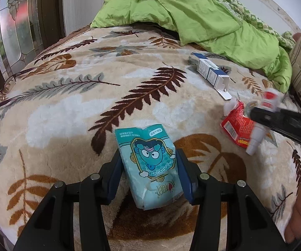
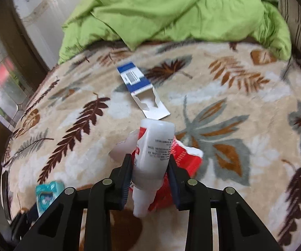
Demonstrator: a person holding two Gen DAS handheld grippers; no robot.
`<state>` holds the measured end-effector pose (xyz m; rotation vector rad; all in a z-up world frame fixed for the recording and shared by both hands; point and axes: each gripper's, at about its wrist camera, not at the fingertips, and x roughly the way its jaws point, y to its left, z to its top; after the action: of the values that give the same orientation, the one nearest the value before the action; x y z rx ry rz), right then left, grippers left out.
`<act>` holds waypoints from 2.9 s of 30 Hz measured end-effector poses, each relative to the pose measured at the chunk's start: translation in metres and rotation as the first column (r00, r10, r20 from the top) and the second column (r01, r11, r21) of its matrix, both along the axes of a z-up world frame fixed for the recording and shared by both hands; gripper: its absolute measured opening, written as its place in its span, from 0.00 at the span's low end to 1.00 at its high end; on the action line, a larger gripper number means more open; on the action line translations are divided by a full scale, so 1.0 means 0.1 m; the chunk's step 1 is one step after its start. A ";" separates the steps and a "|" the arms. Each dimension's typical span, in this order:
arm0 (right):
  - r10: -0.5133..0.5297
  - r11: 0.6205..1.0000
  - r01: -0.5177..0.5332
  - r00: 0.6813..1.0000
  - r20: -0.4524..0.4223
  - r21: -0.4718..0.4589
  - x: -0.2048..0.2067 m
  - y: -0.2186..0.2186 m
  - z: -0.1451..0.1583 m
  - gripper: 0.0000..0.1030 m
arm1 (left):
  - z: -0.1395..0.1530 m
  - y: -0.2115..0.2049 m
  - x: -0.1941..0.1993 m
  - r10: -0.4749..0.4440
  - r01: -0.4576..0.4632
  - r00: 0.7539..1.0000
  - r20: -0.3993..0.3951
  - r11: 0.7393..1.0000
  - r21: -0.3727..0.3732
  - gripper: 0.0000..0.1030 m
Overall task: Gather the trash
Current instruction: 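Grasp the white bottle with the right gripper while the left gripper holds the teal bag, then lift the white bottle with the right gripper while the left gripper holds the teal bag, then move both grippers over the red basket and open them to drop bag and bottle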
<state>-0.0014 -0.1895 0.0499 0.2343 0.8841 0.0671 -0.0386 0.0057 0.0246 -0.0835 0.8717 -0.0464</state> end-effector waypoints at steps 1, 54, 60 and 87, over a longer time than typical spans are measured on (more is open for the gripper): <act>0.007 1.000 -0.006 1.000 0.017 -0.003 -0.09 -0.01 0.04 0.32 | 0.01 0.00 -0.01 -0.003 0.003 1.000 0.004 1.000 -0.001 0.46; -0.061 0.991 0.042 0.986 0.158 0.123 -2.08 -0.55 0.44 0.32 | 0.57 -0.76 -1.28 -0.273 0.228 0.947 0.171 0.943 0.244 0.46; -0.059 0.991 0.039 0.986 0.157 0.128 -2.10 -0.52 0.47 0.32 | 0.58 -0.75 -1.28 -0.275 0.231 0.946 0.171 0.943 0.242 0.46; -0.271 0.951 0.236 0.948 0.166 0.200 -2.88 -1.36 0.69 0.32 | 0.98 -1.34 -1.56 -0.487 0.479 0.855 0.177 0.873 0.087 0.46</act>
<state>-0.2898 -0.3255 0.1193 0.5004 0.6500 -0.0715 -0.1951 -0.1280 0.1222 0.1793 0.6788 -0.5043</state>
